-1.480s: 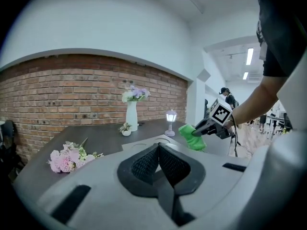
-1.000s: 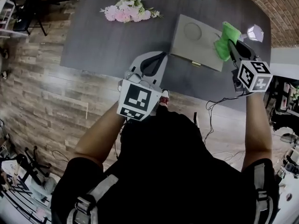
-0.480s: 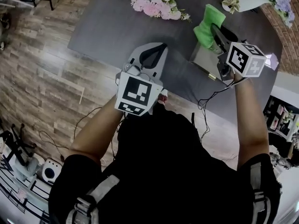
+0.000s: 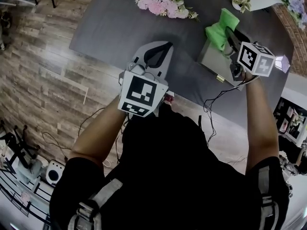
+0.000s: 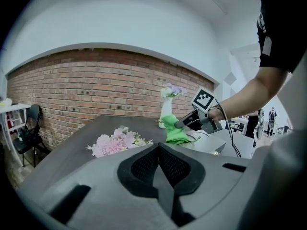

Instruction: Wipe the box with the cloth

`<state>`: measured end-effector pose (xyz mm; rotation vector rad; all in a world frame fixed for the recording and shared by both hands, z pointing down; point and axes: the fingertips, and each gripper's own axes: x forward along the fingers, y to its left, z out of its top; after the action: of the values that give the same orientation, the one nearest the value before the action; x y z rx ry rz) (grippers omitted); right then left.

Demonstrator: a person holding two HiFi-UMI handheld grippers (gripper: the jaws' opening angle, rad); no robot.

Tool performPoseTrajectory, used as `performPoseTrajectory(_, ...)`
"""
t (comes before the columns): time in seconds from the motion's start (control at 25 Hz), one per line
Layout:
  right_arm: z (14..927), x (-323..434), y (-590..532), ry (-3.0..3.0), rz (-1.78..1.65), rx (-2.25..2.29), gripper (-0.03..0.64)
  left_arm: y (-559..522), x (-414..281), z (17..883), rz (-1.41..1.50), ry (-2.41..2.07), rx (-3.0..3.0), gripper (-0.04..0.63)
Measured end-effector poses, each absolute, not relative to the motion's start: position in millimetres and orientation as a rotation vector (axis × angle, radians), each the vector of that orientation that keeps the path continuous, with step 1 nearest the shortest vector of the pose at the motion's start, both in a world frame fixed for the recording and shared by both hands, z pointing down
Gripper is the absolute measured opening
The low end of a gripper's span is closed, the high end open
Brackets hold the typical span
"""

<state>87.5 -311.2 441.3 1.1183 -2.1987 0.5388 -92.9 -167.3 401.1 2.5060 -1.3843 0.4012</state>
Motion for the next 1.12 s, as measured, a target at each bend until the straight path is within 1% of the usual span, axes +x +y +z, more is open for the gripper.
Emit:
performPoseTrajectory(0.48,447,174,-299,-2.148,0.561,1.248,0.055,-158,-40,397,0.461,-1.295,2.558,0.009)
performPoseTrajectory(1.12,452,330,-253,-2.026,0.602,1.393,0.055,-138,75,385,0.506,-1.188,2.667,0.009)
